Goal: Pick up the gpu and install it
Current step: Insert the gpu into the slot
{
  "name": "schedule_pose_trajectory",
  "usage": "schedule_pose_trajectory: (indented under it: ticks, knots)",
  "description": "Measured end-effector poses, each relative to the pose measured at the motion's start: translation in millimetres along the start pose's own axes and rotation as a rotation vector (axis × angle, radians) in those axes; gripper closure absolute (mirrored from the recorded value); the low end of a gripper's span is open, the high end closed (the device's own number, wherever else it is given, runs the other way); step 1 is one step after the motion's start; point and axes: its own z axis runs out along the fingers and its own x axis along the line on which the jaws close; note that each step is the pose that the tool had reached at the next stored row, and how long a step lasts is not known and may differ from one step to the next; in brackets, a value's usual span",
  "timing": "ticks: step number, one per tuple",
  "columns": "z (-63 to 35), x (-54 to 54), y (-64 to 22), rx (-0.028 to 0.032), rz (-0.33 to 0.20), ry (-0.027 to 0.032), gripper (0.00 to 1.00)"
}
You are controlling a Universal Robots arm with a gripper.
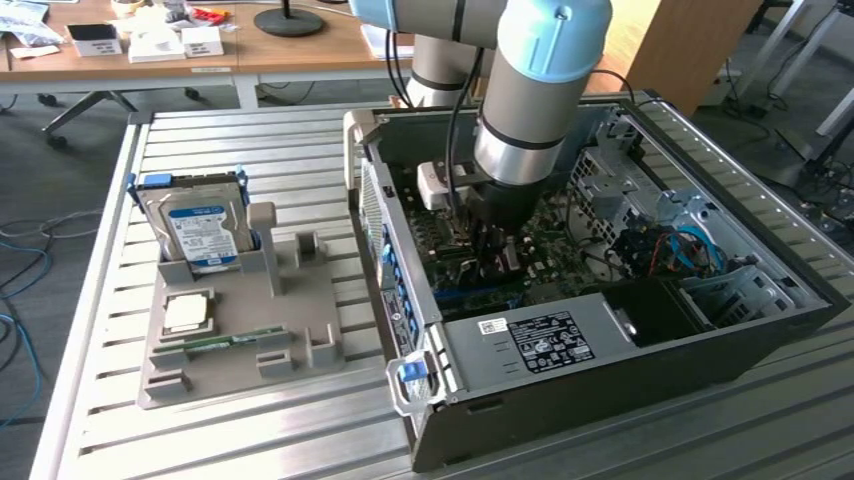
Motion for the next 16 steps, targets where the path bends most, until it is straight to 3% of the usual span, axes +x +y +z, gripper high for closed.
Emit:
schedule_pose_trajectory:
  ticks: [16]
  knots:
    - [1.8,0.0,1.3,-0.0003,0.001,-0.0012,0.72]
